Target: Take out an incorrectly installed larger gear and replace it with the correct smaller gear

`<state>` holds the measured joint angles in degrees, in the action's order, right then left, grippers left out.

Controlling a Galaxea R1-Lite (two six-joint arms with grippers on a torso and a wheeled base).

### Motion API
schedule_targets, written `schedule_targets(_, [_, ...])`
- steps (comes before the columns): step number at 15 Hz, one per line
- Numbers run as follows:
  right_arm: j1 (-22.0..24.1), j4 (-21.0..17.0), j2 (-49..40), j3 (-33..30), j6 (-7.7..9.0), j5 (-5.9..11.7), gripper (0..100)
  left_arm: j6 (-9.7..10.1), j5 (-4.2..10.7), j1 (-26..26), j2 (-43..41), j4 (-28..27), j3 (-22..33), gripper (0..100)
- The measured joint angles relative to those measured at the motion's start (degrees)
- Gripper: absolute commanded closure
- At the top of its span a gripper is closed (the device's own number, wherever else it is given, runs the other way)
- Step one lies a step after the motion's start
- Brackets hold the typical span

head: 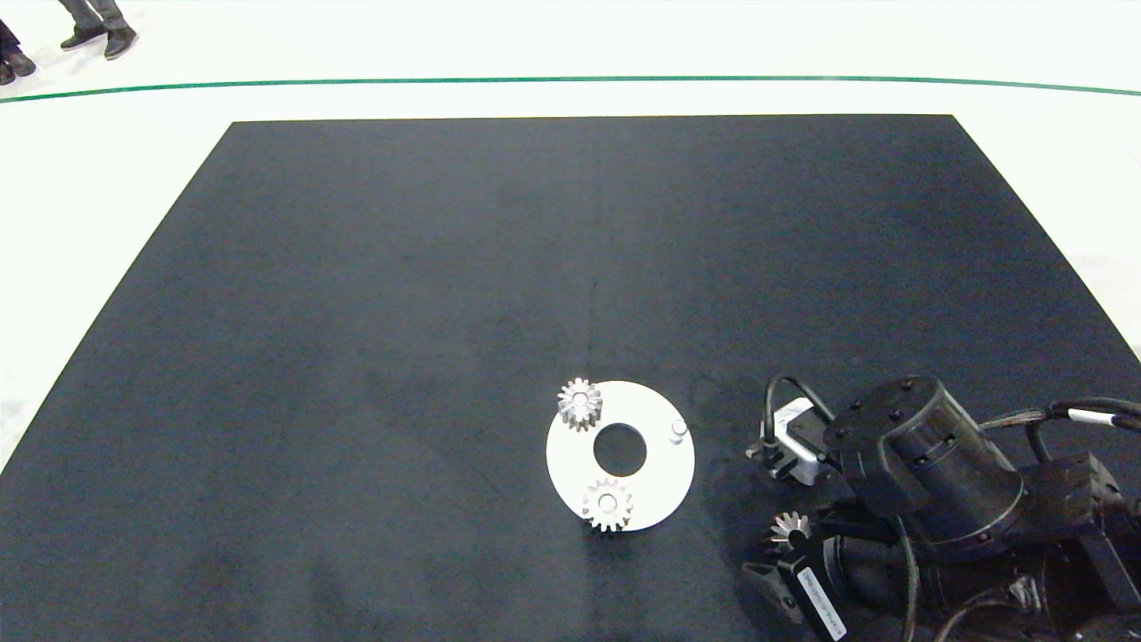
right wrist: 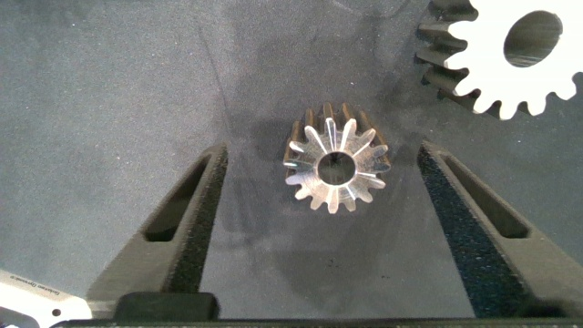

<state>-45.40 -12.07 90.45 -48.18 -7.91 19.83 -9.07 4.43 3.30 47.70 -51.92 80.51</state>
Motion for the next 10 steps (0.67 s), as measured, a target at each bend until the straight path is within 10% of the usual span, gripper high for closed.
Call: schedule_targets(10, [1.0, 0.1, 0.9, 0.0, -0.07, 0.01, 41, 0.0, 0.0, 0.0, -0.1, 0.1, 0.0, 0])
